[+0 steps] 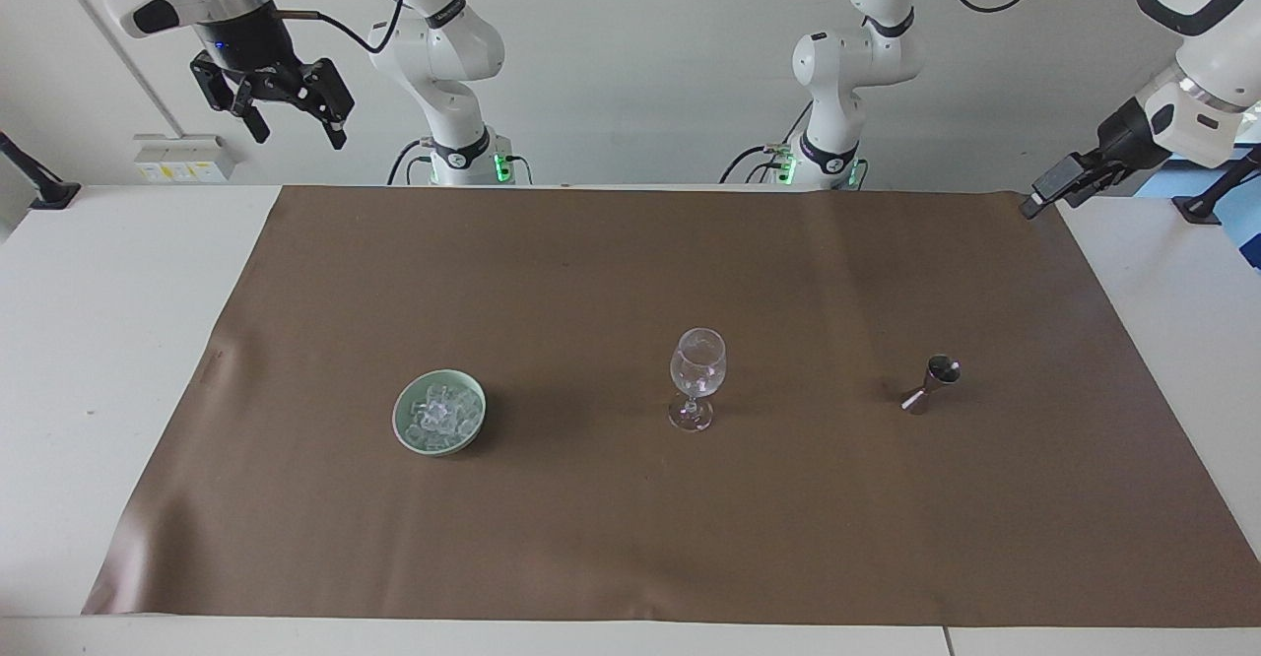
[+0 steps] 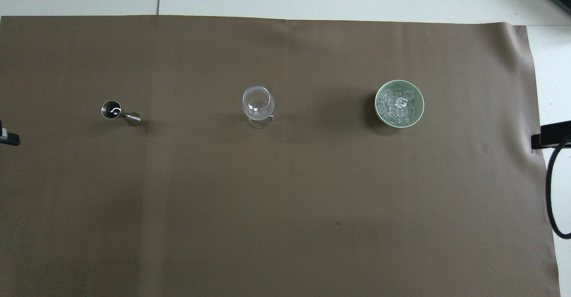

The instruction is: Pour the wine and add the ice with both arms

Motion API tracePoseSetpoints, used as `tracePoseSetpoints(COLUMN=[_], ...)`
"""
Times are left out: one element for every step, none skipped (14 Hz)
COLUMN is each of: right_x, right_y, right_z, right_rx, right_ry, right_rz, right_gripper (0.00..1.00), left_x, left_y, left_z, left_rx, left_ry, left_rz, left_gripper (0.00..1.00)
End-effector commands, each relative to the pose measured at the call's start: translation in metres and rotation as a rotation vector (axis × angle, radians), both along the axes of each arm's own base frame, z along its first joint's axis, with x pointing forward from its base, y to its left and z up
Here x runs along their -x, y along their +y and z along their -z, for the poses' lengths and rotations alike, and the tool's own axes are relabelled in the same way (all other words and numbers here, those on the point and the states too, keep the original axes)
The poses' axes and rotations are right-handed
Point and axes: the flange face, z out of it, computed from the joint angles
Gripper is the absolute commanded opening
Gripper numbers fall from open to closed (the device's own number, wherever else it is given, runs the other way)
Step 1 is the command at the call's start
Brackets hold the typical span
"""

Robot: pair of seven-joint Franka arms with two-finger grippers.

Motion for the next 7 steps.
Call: tracePoseSetpoints(right_x=[0.004,0.004,0.004,0.004,0.004,0.003,0.004], right_y=[-0.002,-0.002,-0.002,-0.002,-0.002,-0.002,-0.002], right_z=[0.000,0.000,0.000,0.000,0.000,0.000,0.000], right_rx=[-0.021,-0.021,-0.021,-0.021,-0.021,-0.021,-0.021], right_ry=[-0.015,-0.015,-0.015,-0.015,-0.015,-0.017,-0.015], right_rz=[0.009,0.009,0.009,0.009,0.009,0.009,0.009], right_gripper=[1.00,1.00,1.00,1.00,1.00,1.00,1.00], left_x=[-0.003,-0.004,-0.004,-0.004,-0.004,-0.005,-0.007], left_y=[0.010,0.010,0.010,0.008,0.006,0.006,0.004], left_z=[0.021,0.022,0.022,0.027,0.033,0.032,0.035], left_rx=[0.060,0.056,0.056,0.077,0.097,0.104,0.115], left_ry=[0.031,0.038,0.049,0.064,0.090,0.105,0.125], left_rz=[-0.147,-0.195,-0.227,-0.257,-0.323,-0.400,-0.461], left_gripper=[1.00,1.00,1.00,1.00,1.00,1.00,1.00])
